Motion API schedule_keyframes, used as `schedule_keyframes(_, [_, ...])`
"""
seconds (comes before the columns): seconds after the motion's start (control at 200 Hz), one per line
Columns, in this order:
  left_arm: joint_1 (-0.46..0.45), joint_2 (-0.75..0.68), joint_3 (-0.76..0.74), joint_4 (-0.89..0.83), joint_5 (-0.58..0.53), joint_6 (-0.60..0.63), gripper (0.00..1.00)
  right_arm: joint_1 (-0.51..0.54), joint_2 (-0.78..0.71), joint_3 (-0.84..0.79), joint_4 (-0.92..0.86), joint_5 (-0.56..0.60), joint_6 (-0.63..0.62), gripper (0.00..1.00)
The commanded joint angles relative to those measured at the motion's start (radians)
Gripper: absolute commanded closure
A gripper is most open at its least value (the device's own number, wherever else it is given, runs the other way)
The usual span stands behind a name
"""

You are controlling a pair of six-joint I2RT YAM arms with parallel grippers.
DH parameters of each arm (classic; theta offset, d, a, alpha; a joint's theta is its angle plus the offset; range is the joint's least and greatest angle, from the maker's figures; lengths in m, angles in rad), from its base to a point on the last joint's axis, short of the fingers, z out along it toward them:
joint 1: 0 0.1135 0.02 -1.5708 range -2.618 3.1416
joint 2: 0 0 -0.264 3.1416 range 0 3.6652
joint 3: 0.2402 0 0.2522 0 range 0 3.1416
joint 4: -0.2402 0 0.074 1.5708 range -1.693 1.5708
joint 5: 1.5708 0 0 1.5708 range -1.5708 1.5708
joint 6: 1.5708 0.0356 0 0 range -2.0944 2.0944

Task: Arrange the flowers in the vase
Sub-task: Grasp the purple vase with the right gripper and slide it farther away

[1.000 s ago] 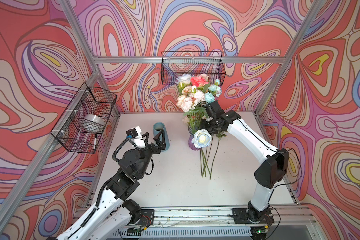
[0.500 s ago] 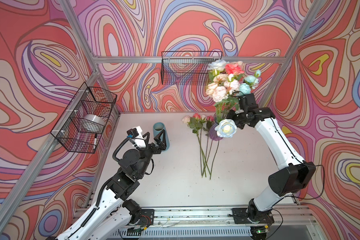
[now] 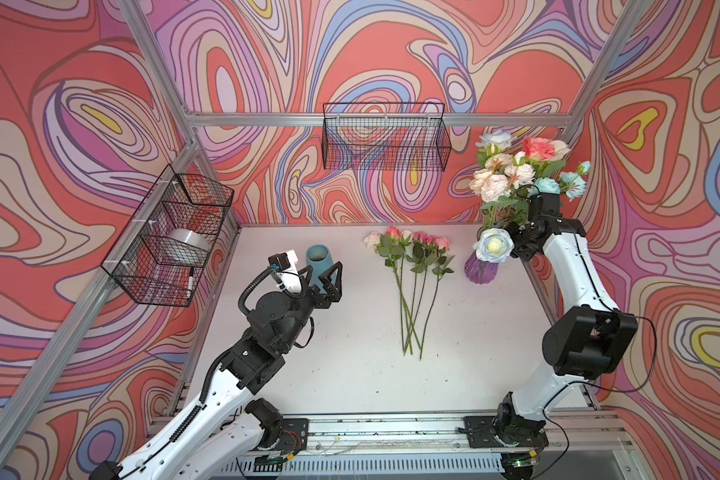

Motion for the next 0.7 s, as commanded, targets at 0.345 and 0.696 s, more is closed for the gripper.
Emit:
schedule_keyframes(0.345, [0.001,0.005,0.032,-0.006,0.003,-0.017,0.08,-0.03,0.108,0.182,0.055,-0.073,0.035,1.0])
schedule_keyframes(0.696, [0.001,0.02,0.04,-0.014,0.01,-0.015,0.08,-0.039,0.137,0.231,0.027,-0.075,0.053,0.73])
